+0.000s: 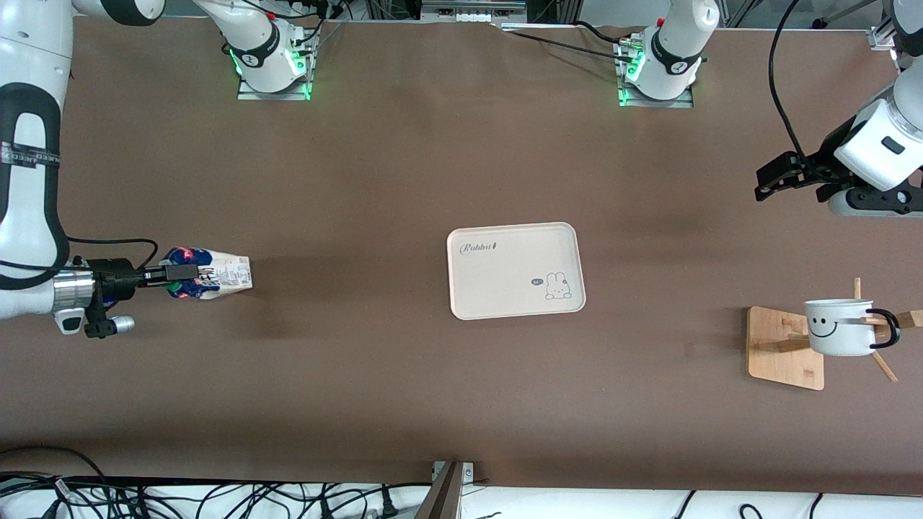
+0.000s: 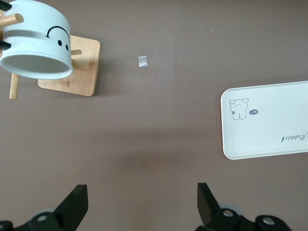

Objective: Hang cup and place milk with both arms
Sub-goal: 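Lower the milk carton onto the table with the right gripper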

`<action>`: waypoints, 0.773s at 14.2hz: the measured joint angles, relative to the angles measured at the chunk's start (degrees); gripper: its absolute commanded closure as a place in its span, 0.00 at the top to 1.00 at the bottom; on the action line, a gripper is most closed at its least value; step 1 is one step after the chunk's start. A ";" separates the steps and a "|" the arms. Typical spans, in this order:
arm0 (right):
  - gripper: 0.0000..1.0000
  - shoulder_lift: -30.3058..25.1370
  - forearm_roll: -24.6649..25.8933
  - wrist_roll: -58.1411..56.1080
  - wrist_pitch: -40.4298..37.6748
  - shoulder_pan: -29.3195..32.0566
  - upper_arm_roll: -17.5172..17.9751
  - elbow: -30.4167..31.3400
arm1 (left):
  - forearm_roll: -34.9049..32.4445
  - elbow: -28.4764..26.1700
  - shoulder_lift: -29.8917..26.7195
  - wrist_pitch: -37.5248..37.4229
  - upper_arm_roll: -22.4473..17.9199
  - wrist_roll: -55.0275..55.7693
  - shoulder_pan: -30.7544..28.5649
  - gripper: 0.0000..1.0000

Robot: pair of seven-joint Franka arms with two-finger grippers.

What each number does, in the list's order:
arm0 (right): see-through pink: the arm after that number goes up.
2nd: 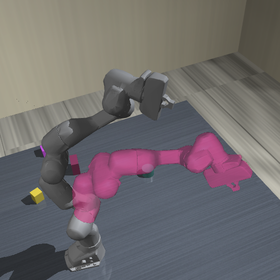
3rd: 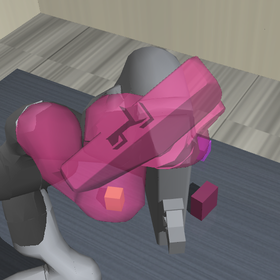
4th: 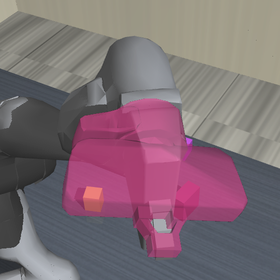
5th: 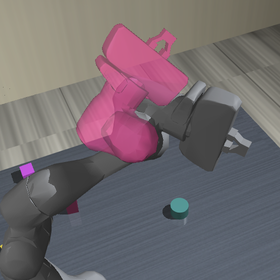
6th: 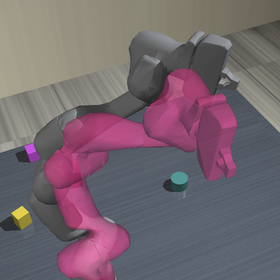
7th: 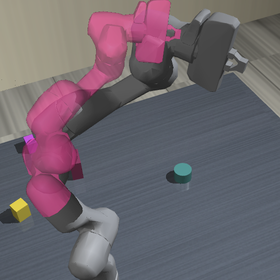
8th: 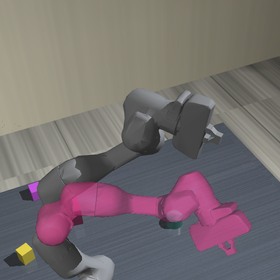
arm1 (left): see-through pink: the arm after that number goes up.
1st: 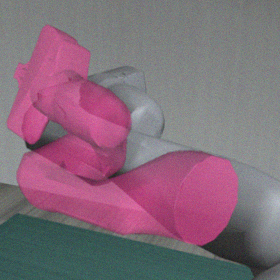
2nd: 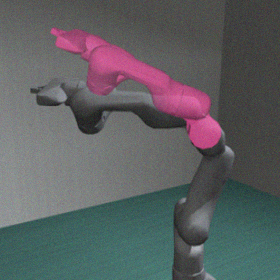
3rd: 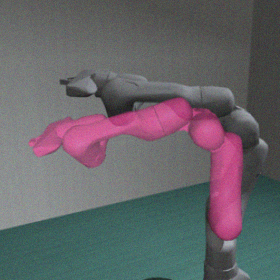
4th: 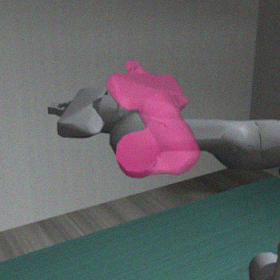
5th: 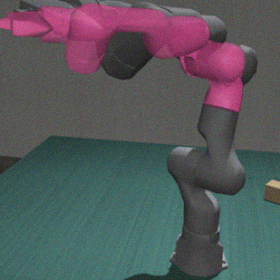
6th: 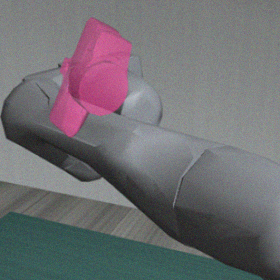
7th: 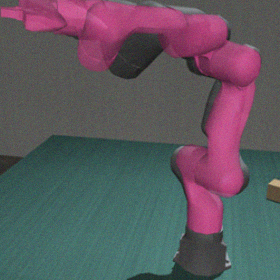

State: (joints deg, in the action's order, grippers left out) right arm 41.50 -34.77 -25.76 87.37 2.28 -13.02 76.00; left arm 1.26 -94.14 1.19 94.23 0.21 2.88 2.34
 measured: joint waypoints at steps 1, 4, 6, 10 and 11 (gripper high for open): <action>0.00 0.14 0.00 -0.04 0.67 -0.03 0.02 0.00 | 0.00 0.00 0.00 0.00 0.00 0.00 0.00 1.00; 0.41 0.09 0.00 -0.04 2.06 -0.17 0.04 -0.02 | 0.00 0.00 0.00 0.00 0.00 0.00 0.00 1.00; 1.00 0.08 0.00 -0.06 2.23 -0.19 0.07 -0.05 | 0.00 0.00 0.00 0.00 0.00 0.00 0.00 1.00; 1.00 -0.32 0.03 -0.07 2.29 -0.17 0.06 -0.34 | 0.00 0.00 0.00 0.00 0.01 0.00 0.00 1.00; 1.00 -0.52 0.18 -0.07 2.29 -0.17 0.05 -0.34 | 0.00 0.00 0.00 0.00 0.01 0.00 0.00 1.00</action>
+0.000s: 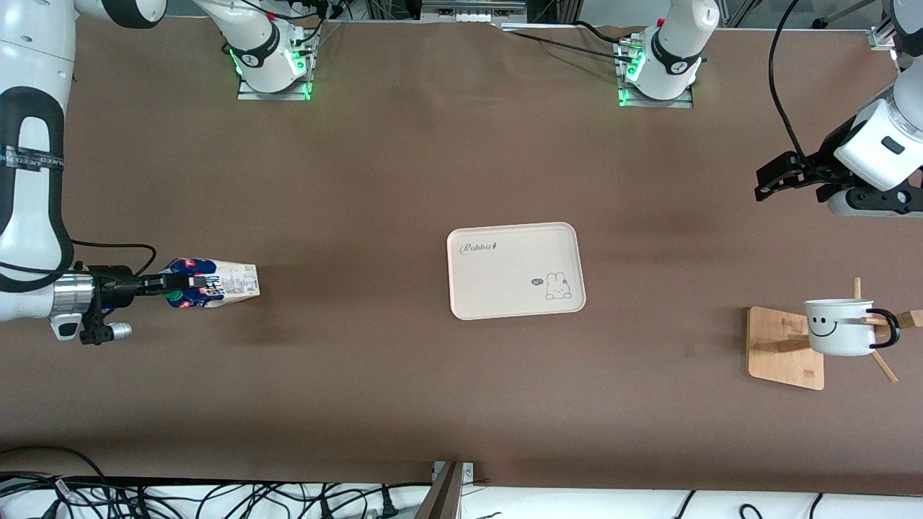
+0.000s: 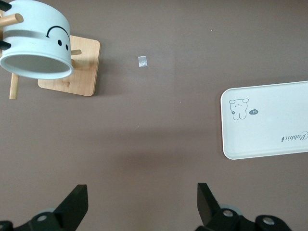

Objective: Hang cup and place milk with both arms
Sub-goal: 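Lower the milk carton onto the table with the right gripper, then open the right gripper and withdraw it from the carton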

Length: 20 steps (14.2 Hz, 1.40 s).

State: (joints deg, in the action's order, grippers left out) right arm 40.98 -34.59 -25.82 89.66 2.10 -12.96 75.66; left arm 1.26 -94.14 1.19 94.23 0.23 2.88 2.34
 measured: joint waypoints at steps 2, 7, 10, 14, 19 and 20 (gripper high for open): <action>1.00 -0.16 0.31 0.00 0.00 0.00 0.00 -0.02 | 0.00 0.00 0.00 0.00 0.00 0.00 0.00 1.00; 1.00 -0.25 0.96 0.00 0.00 -0.02 0.00 -0.08 | 0.00 0.00 0.00 0.00 -0.09 0.00 -0.13 1.00; 1.00 -0.72 1.03 0.00 0.00 -0.11 0.00 -0.12 | 0.00 0.00 0.00 0.00 -0.09 0.00 -0.14 1.00; 1.00 -3.61 5.48 0.00 -0.03 -1.33 0.33 -0.77 | 0.00 0.00 0.00 0.00 -0.09 0.00 -0.14 1.00; 1.00 -9.41 18.14 0.06 -0.03 -6.74 0.40 -5.75 | 0.00 0.00 0.00 0.00 -0.09 0.00 -0.15 1.00; 1.00 -10.16 20.15 0.06 -0.06 -7.20 0.40 -7.19 | 0.00 0.01 0.00 0.00 -0.10 0.00 -0.15 1.00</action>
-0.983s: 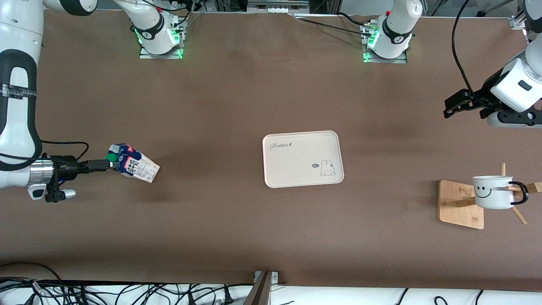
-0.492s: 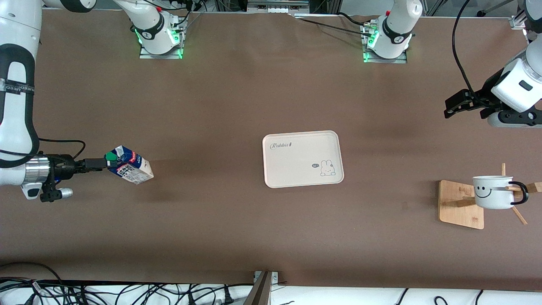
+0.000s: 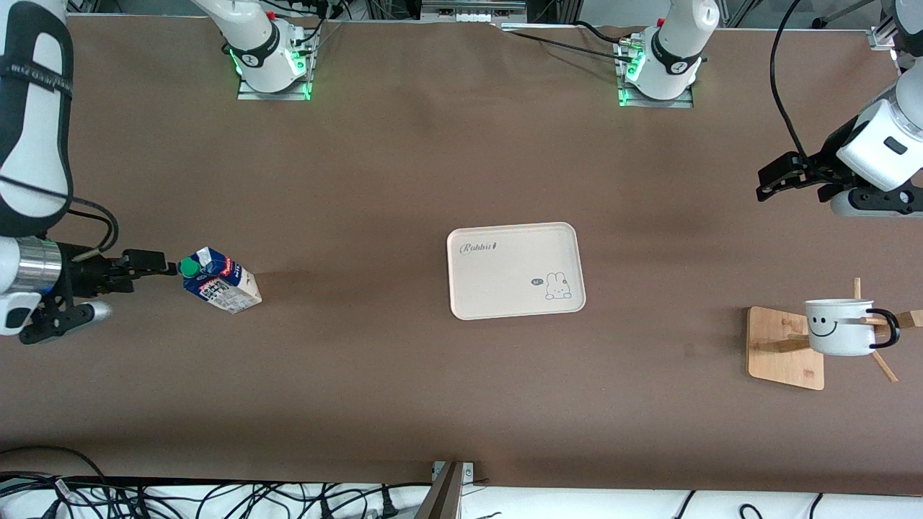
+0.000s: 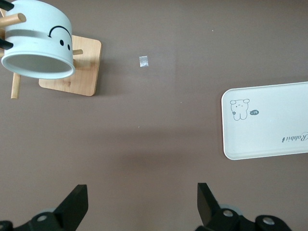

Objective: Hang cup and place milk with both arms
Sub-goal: 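Open the right gripper and withdraw it from the carton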

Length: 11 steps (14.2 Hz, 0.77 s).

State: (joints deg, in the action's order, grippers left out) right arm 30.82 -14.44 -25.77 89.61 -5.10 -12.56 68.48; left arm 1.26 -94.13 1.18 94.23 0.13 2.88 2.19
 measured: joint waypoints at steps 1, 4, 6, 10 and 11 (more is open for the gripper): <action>1.00 -0.53 1.78 -0.01 -0.07 -0.18 -0.01 -1.27 | 0.00 0.00 0.00 0.00 0.00 0.00 0.00 1.00; 1.00 -0.78 5.65 -0.03 -1.12 -0.25 -0.04 -4.81 | 0.00 0.00 0.00 0.00 0.00 0.00 0.00 1.00; 1.00 -0.79 6.35 -0.03 -2.90 -0.24 -0.31 -6.63 | 0.00 0.00 0.00 0.00 0.00 0.00 0.00 1.00; 1.00 -3.47 8.60 -0.03 -7.07 -0.14 -1.03 -8.54 | 0.00 0.01 0.00 0.00 0.00 0.00 0.00 1.00; 1.00 -5.41 11.08 -0.02 -7.42 -0.08 -1.11 -8.21 | 0.00 0.01 0.00 0.00 0.00 0.00 0.00 1.00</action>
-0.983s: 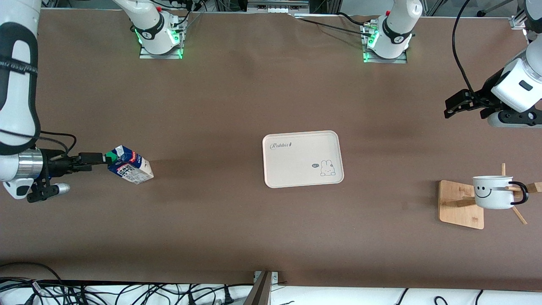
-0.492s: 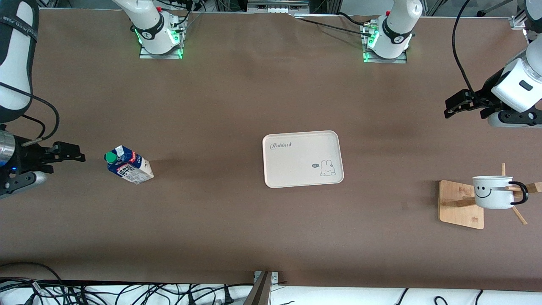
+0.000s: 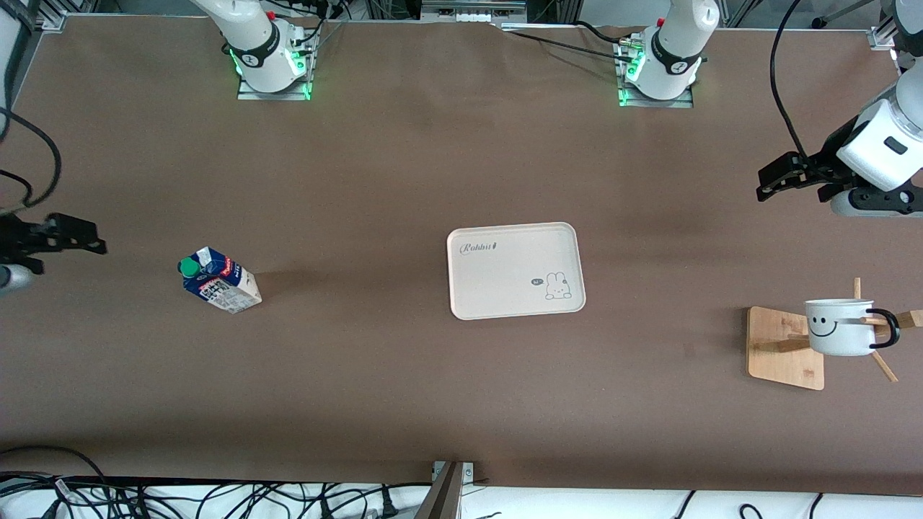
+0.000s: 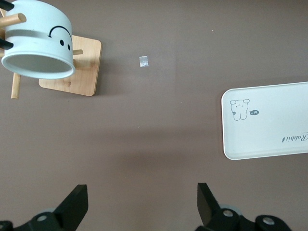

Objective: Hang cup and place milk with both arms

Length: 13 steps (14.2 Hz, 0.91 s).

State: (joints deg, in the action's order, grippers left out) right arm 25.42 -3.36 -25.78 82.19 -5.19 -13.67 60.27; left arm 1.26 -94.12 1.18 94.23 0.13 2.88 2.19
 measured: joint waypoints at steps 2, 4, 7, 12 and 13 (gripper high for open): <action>1.00 -4.54 3.03 1.19 1.73 0.31 -0.14 4.40 | 0.00 0.00 0.00 0.00 0.00 0.00 0.00 1.00; 1.00 -8.84 3.36 3.31 5.90 2.03 -0.11 11.64 | 0.00 0.00 0.00 0.00 0.00 0.00 -0.01 1.00; 1.00 -11.89 3.30 3.56 6.33 3.86 1.13 16.12 | 0.00 0.00 0.00 0.00 0.00 0.00 -0.01 1.00; 1.00 -12.84 3.01 18.54 6.04 3.67 6.61 17.13 | 0.00 0.00 0.00 -0.97 0.90 0.00 0.27 1.00; 1.00 -12.91 3.02 19.69 6.05 3.65 7.49 17.13 | 0.00 0.00 0.00 -1.06 1.08 0.00 0.27 1.00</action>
State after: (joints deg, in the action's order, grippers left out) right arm 12.50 -0.34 -6.09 88.24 -1.53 -6.18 77.40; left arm 1.26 -94.12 1.18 93.17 1.21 2.88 2.46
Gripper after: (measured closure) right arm 0.000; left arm 0.000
